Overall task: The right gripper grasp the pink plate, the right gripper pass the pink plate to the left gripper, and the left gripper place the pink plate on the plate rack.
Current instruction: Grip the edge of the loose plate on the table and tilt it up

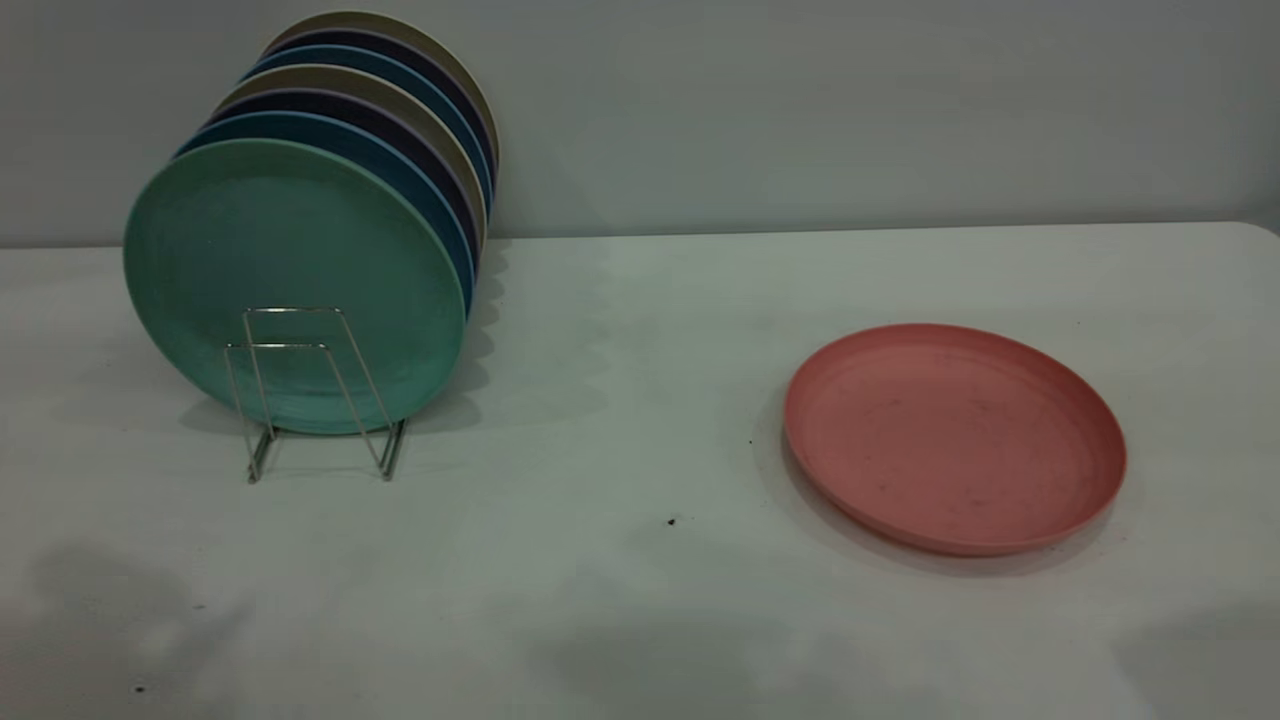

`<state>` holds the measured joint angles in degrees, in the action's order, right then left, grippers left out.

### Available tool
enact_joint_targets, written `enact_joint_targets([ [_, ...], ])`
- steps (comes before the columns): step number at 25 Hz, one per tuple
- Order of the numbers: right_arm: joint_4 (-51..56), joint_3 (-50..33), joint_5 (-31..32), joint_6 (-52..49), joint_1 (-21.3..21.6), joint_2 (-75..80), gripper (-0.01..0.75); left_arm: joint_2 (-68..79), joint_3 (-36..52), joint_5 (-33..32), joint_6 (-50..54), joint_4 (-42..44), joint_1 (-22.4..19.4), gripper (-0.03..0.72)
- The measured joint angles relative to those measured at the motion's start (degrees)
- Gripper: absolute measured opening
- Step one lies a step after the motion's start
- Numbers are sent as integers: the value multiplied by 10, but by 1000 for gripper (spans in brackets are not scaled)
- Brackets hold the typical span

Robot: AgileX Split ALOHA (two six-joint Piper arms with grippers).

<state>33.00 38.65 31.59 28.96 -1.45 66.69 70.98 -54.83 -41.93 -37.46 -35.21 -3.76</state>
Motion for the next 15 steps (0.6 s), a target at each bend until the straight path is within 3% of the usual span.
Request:
enact_joint_targets([
  [5, 80, 16, -36, 92, 0, 127, 465, 112, -47, -1, -75, -99, 22, 590],
  [10, 104, 74, -39, 115, 18, 243, 465, 215, -114, 1, -65, -82, 112, 590],
  [15, 133, 155, 45, 159, 68, 359, 465, 331, -185, 7, -20, -32, 190, 590],
])
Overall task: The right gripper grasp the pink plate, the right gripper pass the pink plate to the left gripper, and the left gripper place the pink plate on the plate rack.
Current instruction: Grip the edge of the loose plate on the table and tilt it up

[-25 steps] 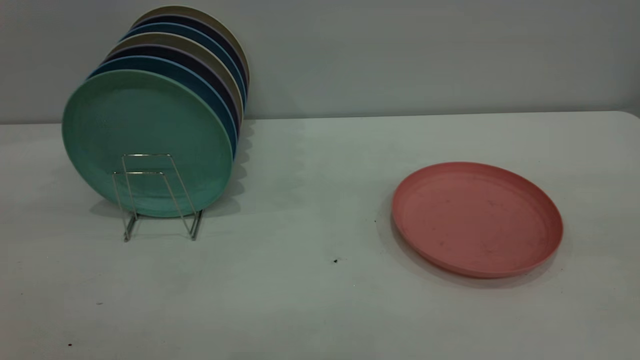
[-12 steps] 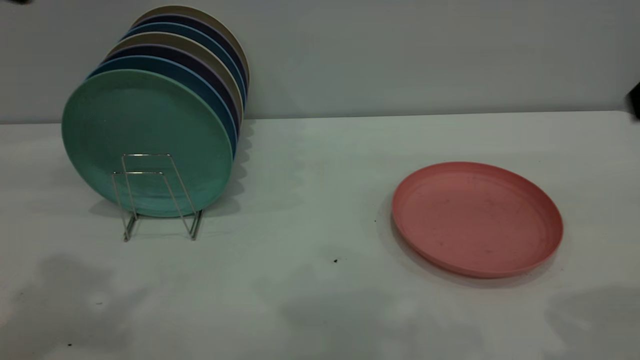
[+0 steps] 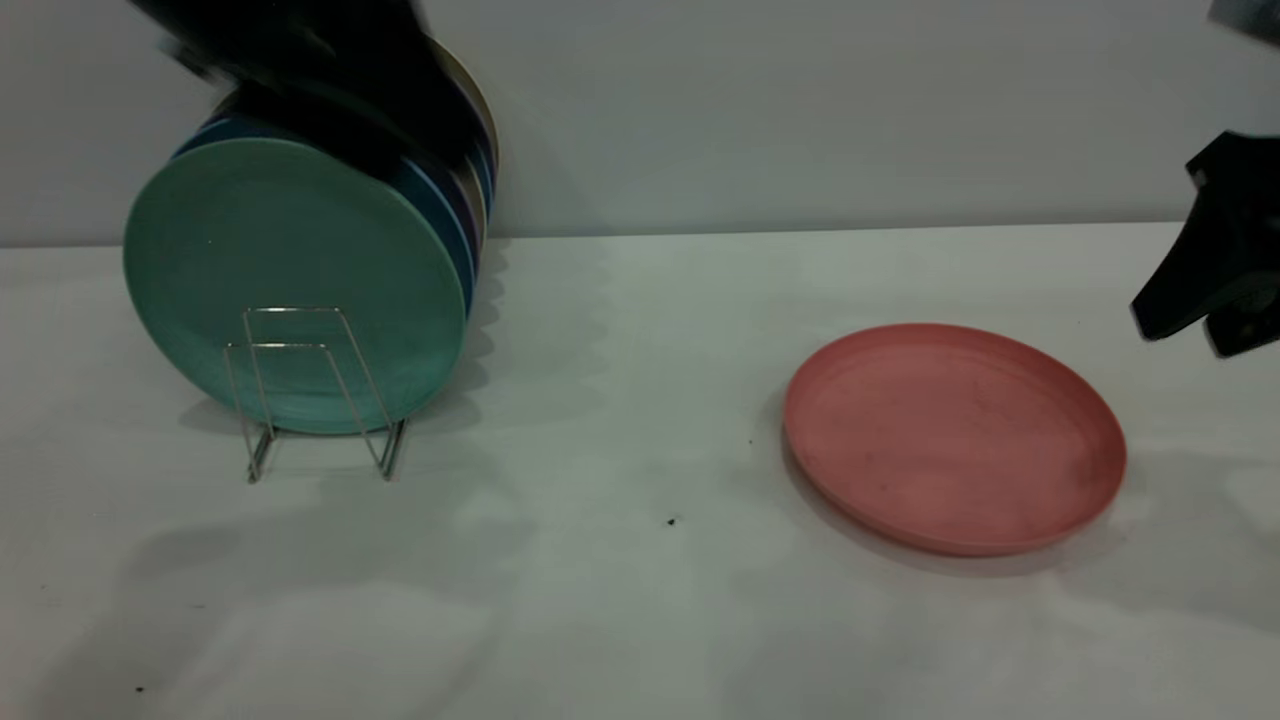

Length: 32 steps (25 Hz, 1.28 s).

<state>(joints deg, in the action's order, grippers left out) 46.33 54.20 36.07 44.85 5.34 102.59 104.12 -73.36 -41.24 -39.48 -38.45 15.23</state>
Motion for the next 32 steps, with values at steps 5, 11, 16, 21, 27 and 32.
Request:
enact_joint_targets([
  [5, 43, 69, 25, 16, 44, 116, 466, 102, -61, 23, 4, 11, 53, 590],
  [11, 91, 117, 40, 52, 55, 214, 466, 151, -90, 44, 5, -31, 68, 590],
  [16, 127, 155, 41, 69, 55, 274, 466, 159, -90, 45, 5, -49, 68, 590],
  [21, 136, 182, 40, 72, 55, 309, 466, 159, -90, 45, 5, -51, 68, 590],
  [27, 144, 184, 40, 80, 55, 313, 457, 159, -92, 42, 5, -51, 68, 590],
  [32, 147, 185, 38, 87, 55, 314, 421, 159, -92, 40, 5, -51, 68, 590],
])
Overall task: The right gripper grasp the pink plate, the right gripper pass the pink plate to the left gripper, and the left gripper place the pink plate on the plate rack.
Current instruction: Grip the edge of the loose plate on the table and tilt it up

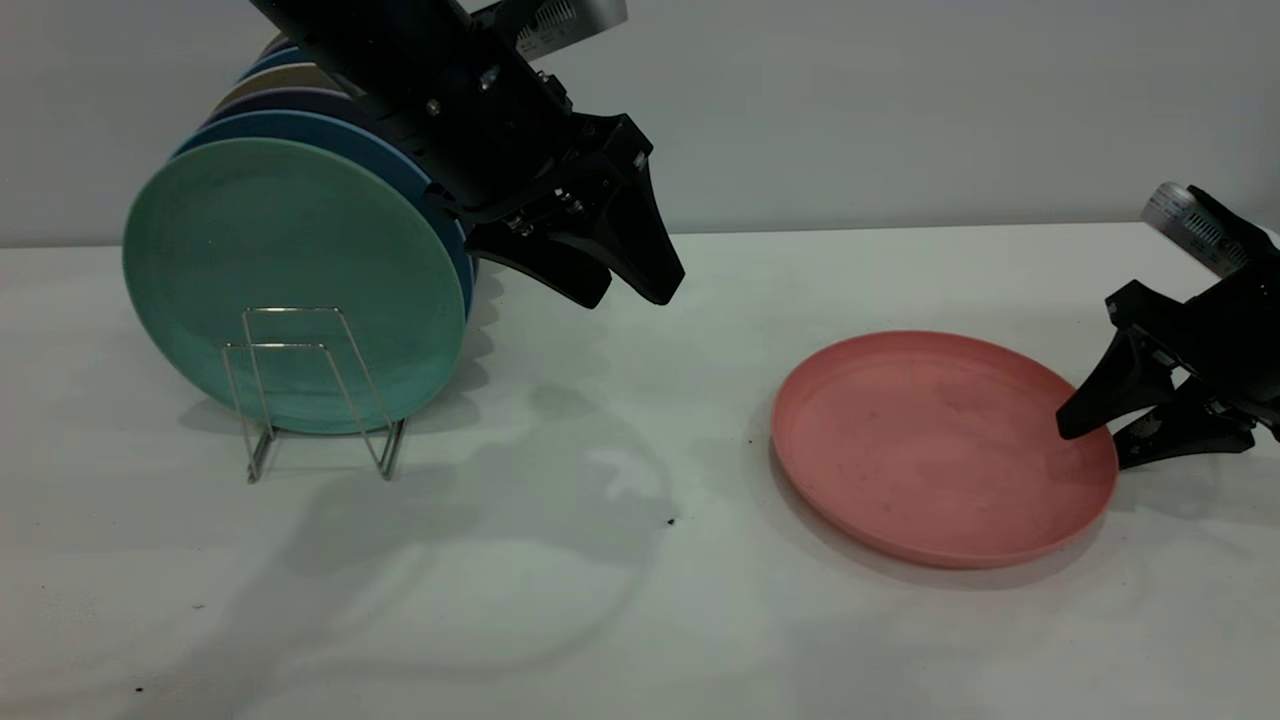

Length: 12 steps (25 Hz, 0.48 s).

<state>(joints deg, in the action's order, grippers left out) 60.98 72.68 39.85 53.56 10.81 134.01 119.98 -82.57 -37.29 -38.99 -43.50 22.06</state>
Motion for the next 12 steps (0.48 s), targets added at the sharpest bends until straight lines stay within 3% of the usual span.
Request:
enact_joint_targets([
  [7, 35, 0, 10, 35, 0, 14, 354, 0, 0, 3, -4, 0, 0, 590],
  [12, 41, 0, 0, 36, 0, 15, 170, 0, -1, 7, -6, 0, 0, 590],
])
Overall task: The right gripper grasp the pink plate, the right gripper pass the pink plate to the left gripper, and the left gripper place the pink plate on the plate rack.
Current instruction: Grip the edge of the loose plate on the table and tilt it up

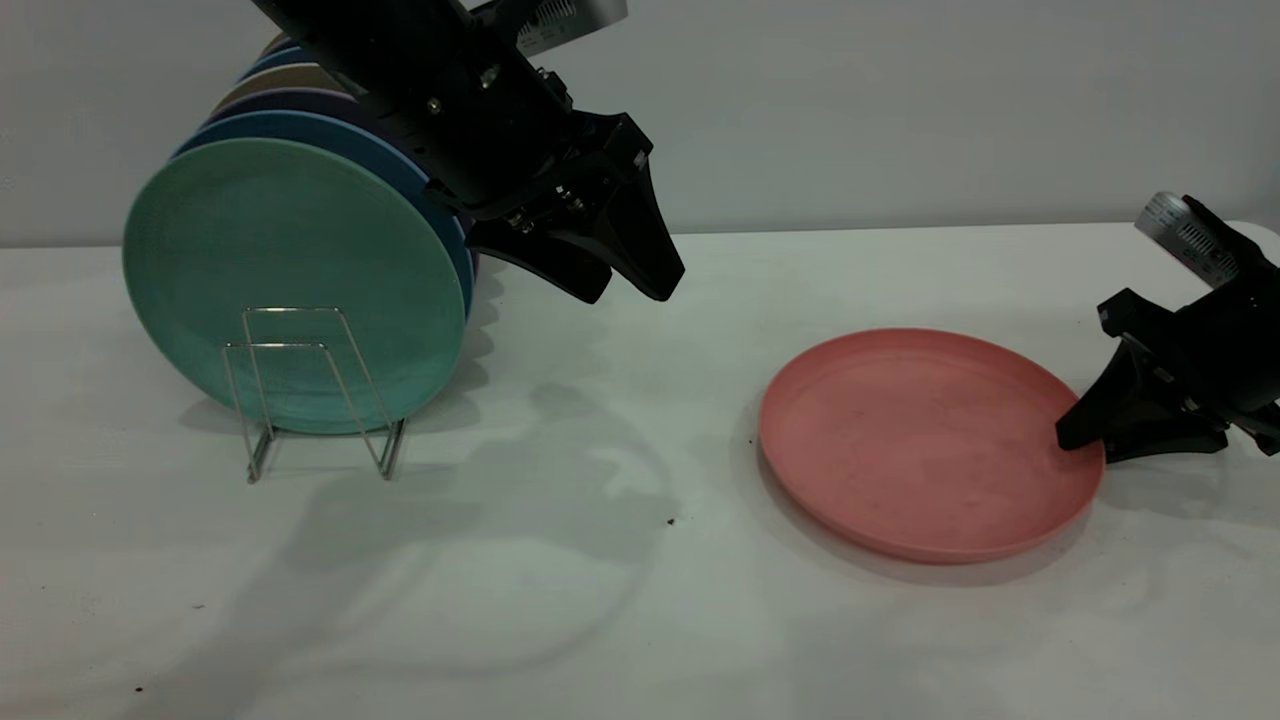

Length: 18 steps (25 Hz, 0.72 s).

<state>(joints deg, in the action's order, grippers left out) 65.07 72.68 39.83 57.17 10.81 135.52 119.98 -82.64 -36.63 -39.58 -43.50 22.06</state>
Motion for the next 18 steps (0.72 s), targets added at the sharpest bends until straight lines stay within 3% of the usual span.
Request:
enact_joint_targets([
  [7, 0, 0, -1, 20, 0, 11, 18, 0, 0, 10, 0, 0, 0, 590],
  [18, 59, 0, 51, 86, 0, 13, 13, 5, 0, 79, 3, -45, 0, 590],
])
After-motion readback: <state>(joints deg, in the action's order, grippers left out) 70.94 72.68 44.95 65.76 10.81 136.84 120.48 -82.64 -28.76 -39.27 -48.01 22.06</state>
